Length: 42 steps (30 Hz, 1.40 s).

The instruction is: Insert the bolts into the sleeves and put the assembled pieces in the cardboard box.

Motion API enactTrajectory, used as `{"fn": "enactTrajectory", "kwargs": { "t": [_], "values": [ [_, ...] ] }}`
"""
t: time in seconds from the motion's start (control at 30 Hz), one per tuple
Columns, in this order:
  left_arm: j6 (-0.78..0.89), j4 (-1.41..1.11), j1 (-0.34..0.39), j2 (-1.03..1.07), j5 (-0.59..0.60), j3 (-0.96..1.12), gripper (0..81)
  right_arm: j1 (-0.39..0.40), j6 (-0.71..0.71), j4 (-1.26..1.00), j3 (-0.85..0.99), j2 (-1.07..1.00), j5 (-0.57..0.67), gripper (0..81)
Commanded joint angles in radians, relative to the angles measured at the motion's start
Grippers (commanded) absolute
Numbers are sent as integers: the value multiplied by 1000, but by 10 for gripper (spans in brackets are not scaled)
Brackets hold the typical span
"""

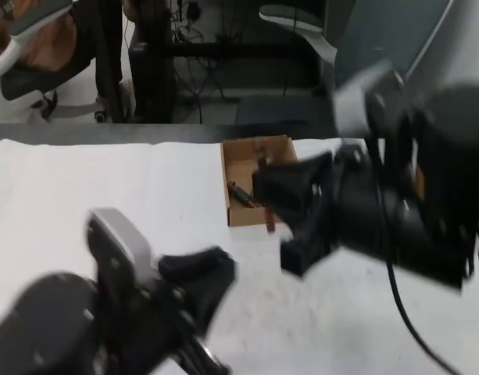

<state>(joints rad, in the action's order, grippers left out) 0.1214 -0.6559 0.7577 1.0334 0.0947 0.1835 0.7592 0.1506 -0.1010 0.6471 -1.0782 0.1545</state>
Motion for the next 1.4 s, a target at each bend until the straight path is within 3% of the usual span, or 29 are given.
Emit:
{"fn": "enactTrajectory", "kwargs": {
  "t": [0.0, 0.17, 0.47, 1.37],
  "values": [
    [9, -216, 129, 147, -122, 8, 18, 28, 96, -241, -120, 40, 13, 6],
    [104, -391, 154, 307, -103, 41, 18, 40, 98, -377, -192, 41, 27, 6],
    [178, -439, 154, 331, -3, 96, 18, 40, 23, -385, -192, 41, -21, 6],
    [162, -576, 148, 331, -71, 95, 18, 38, 28, -360, -192, 41, -39, 6]
  ]
}}
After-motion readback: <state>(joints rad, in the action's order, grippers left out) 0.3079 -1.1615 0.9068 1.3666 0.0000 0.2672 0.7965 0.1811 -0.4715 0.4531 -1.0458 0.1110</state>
